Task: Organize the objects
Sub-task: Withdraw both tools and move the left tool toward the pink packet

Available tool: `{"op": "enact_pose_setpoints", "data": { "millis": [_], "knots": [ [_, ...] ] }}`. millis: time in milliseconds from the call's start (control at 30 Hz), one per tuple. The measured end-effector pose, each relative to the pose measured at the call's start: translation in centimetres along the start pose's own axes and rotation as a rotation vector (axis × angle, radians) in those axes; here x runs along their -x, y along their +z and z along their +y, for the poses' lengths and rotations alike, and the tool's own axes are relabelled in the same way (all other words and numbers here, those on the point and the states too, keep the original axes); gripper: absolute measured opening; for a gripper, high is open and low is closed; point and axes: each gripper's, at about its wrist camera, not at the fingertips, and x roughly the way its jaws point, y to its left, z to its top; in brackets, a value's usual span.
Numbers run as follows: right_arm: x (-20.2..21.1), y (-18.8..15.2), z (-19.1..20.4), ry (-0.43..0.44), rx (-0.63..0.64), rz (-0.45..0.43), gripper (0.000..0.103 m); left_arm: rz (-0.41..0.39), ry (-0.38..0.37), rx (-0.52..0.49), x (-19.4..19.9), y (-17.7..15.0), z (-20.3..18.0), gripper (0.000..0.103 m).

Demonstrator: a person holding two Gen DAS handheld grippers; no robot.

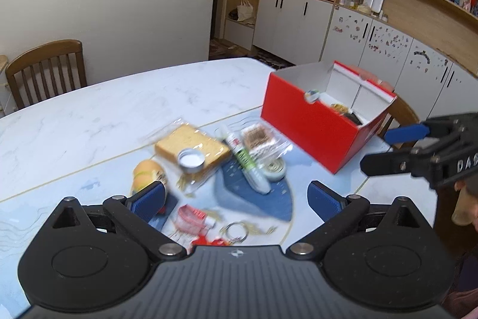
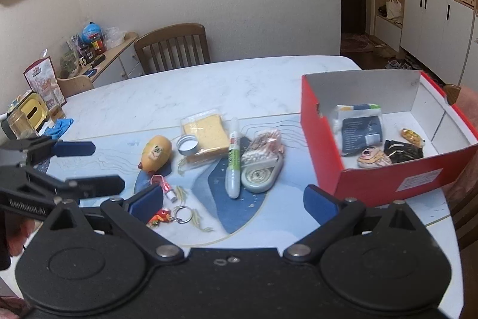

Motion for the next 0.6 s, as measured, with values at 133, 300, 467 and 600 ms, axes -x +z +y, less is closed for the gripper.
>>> {"op": "enact_pose_setpoints", "data": {
  "millis": [133, 300, 467, 600],
  "knots": [
    [-1.2, -1.1, 1.0, 0.004, 0.007, 0.032, 0.100, 0.008, 0.035, -0.019, -0.8, -1.8, 1.0, 0.102],
    [-2.6, -2.6, 2.4, 0.009, 0.027, 0.072, 0.100, 0.024, 0.071, -0.036, -2.5, -3.6, 2.6, 0.102],
    [-4.2, -4.0, 3.8, 0.012, 0.063, 0.103, 0.100, 0.029, 0.071, 0.000, -3.8, -4.3, 3.9, 0.102],
    [-5.6, -4.7, 5.2, 0.023, 0.102, 0.121, 0.100, 0.029, 0.063, 0.007, -5.2, -4.6, 4.5, 0.102]
  ]
}}
